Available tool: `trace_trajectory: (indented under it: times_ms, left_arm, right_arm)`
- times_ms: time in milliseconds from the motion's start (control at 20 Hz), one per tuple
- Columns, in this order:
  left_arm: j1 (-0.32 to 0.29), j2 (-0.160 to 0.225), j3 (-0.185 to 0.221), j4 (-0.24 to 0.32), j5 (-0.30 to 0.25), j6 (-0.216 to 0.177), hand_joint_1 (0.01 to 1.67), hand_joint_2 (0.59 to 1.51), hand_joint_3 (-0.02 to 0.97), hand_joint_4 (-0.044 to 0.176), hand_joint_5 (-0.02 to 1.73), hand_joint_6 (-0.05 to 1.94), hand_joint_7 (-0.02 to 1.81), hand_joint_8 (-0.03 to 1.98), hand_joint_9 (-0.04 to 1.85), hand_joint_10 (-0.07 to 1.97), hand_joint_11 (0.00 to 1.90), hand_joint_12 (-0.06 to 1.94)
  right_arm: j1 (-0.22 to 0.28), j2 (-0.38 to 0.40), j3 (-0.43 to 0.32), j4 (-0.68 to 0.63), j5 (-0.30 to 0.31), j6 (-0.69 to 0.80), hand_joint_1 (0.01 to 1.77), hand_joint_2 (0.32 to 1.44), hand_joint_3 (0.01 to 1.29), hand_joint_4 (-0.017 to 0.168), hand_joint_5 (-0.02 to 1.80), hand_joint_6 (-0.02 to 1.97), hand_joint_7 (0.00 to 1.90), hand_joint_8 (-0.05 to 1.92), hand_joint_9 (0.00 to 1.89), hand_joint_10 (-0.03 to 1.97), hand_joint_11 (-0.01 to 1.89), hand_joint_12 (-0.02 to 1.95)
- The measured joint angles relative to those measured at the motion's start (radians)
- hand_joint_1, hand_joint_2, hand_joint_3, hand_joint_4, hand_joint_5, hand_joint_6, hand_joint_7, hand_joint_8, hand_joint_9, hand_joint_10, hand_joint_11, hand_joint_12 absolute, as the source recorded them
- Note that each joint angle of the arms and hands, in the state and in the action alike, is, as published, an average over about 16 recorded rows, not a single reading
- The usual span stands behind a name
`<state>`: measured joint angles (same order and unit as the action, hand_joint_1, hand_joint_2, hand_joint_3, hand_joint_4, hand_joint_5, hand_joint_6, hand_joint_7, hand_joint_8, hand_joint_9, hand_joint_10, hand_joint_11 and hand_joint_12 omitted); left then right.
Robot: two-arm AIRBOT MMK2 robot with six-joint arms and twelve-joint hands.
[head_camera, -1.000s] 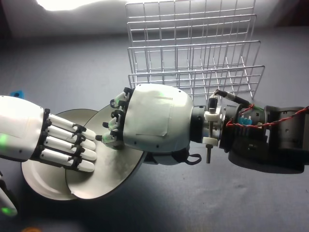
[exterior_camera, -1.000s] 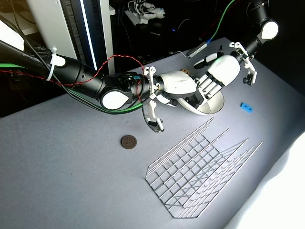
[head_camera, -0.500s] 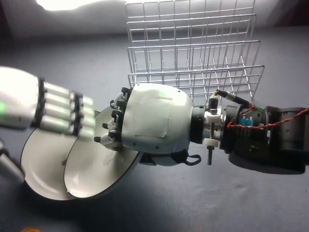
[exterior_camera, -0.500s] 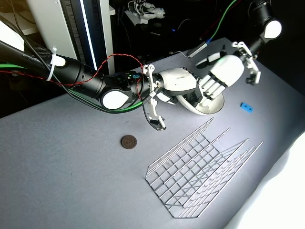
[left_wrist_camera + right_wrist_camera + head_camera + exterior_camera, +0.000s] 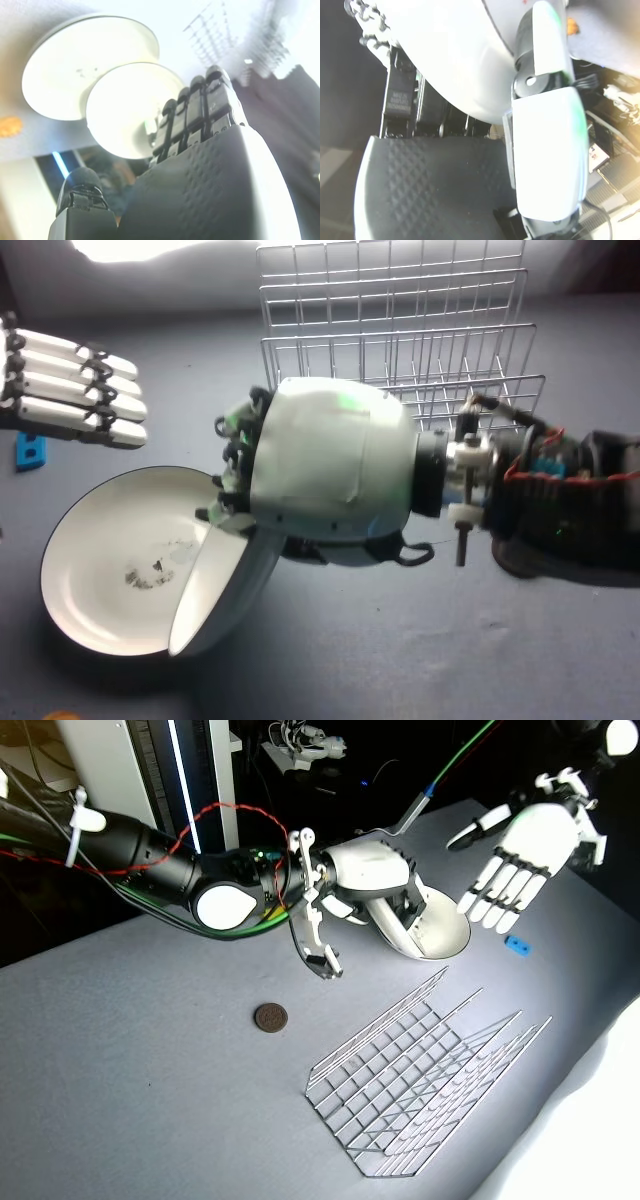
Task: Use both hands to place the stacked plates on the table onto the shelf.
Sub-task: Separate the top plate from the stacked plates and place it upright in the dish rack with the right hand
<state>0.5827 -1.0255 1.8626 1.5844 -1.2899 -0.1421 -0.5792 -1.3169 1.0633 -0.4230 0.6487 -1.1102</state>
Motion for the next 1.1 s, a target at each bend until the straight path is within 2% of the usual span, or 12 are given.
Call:
trace_trajectory:
  times_ms: [300, 550, 800, 1100]
  left_arm:
    - [-0.049, 0.047, -0.002, 0.028, 0.011, -0.043, 0.01, 1.072, 0.011, 0.001, 0.02, 0.02, 0.02, -0.01, 0.02, 0.02, 0.01, 0.0]
    - [-0.066, 0.066, -0.002, 0.04, 0.023, -0.057, 0.01, 1.073, 0.011, 0.002, 0.02, 0.02, 0.02, -0.01, 0.02, 0.02, 0.01, 0.0]
    - [-0.064, 0.069, 0.0, 0.044, 0.031, -0.064, 0.01, 1.074, 0.011, 0.002, 0.02, 0.02, 0.02, -0.01, 0.02, 0.02, 0.01, 0.0]
    - [-0.06, 0.063, 0.0, 0.045, 0.033, -0.068, 0.01, 1.075, 0.011, 0.002, 0.02, 0.02, 0.02, -0.01, 0.02, 0.02, 0.01, 0.0]
  right_arm:
    - [0.111, 0.149, -0.13, 0.0, -0.049, 0.106, 1.19, 0.98, 0.01, 0.033, 1.02, 0.87, 1.13, 0.73, 1.31, 0.01, 0.86, 1.12]
    - [0.219, 0.276, -0.196, -0.078, -0.113, 0.343, 1.2, 0.98, 0.01, 0.032, 1.03, 0.9, 1.12, 0.75, 1.31, 0.0, 0.86, 1.14]
    - [0.332, 0.367, -0.19, -0.24, -0.191, 0.707, 1.2, 0.98, 0.01, 0.032, 1.03, 0.9, 1.12, 0.75, 1.31, 0.0, 0.86, 1.15]
    - [0.444, 0.411, -0.113, -0.508, -0.276, 1.187, 1.2, 0.98, 0.01, 0.032, 1.02, 0.92, 1.12, 0.76, 1.32, 0.0, 0.86, 1.15]
